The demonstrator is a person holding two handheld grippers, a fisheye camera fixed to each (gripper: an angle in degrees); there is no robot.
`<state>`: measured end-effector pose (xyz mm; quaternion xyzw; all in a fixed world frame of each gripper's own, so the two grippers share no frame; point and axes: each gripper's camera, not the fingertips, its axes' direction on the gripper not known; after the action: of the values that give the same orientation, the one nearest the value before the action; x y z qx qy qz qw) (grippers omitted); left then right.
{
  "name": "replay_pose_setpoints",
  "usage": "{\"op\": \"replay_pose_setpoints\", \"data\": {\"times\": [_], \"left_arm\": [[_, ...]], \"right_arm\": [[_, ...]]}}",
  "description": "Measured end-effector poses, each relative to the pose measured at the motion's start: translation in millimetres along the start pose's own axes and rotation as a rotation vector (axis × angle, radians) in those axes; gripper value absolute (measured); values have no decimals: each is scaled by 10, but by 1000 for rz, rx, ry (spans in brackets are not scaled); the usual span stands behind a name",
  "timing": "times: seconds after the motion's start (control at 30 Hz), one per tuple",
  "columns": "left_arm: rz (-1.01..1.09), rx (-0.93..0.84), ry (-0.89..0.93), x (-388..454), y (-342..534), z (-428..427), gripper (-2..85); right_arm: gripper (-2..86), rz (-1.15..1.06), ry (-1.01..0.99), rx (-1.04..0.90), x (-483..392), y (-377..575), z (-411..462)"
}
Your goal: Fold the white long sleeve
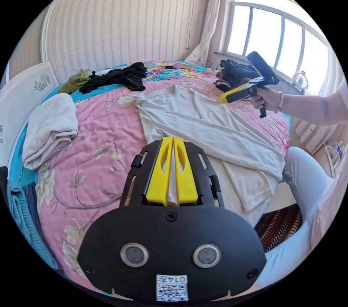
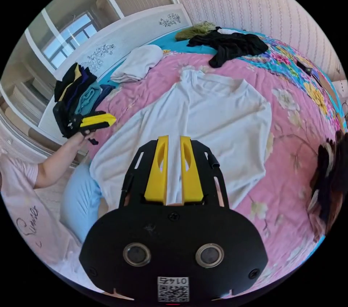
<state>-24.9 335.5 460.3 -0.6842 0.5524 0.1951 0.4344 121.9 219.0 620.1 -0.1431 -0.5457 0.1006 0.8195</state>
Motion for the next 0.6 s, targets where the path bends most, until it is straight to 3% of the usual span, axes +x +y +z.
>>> {"op": "replay_pose_setpoints", "data": {"times": [0.2,0.37,0.6], "left_arm": [[19,-97,-24,-152,-391,340,-7],[64,-230,19,-161,-581,489,-9],[5,-209,47,-452,-746,141,-10]], "right_arm": [[139,42,11,-96,235,-1338,1071],[24,110,9,-60,419,-1671,1329],[21,27,-78,-36,410,-2085,1231]]}}
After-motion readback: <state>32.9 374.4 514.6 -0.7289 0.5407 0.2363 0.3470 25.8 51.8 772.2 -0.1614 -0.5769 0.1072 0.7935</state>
